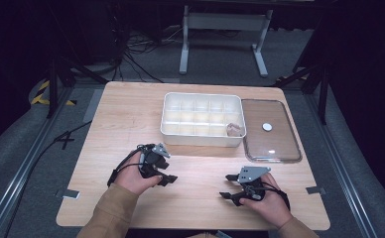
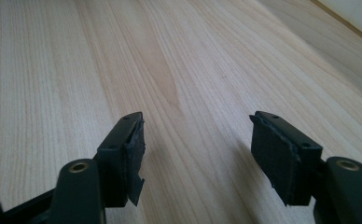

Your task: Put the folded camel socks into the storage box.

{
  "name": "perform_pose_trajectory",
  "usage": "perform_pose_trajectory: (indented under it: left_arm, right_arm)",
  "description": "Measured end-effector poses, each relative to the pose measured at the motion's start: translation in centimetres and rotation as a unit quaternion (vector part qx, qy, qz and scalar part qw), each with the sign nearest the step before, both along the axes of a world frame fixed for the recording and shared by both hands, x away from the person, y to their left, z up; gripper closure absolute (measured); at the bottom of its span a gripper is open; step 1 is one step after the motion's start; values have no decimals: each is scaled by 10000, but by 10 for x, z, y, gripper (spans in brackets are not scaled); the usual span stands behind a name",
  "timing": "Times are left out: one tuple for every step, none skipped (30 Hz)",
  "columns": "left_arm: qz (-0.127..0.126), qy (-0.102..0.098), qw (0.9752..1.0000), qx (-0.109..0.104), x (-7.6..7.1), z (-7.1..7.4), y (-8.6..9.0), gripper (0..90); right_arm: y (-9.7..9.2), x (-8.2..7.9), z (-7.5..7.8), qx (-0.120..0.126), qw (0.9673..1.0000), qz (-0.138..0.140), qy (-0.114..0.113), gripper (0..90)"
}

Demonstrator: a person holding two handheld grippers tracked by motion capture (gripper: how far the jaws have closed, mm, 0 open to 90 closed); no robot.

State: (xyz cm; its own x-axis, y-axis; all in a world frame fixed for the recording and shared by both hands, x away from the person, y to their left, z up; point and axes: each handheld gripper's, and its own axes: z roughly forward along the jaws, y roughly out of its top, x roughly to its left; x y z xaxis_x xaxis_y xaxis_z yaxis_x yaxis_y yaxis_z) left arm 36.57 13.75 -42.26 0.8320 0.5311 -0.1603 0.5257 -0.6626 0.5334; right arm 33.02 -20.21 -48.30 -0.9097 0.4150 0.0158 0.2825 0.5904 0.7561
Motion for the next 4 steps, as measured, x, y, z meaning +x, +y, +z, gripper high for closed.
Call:
perform_pose_trajectory:
  left_arm:
    - [2, 11, 10000, -9, 0, 0, 1, 400]
    - [15, 2, 10000, -41, 1, 0, 1, 398]
    - [26, 26, 10000, -48, 1, 0, 1, 397]
    - [27, 21, 10000, -39, 2, 0, 2, 396]
  right_arm:
    - [0, 0, 0, -7, 10000, 3, -6, 345]
    - [0, 0, -1, -23, 10000, 3, 10, 341]
    - [0, 0, -2, -22, 10000, -18, 20, 335]
    - [0, 0, -2, -21, 10000, -21, 14, 335]
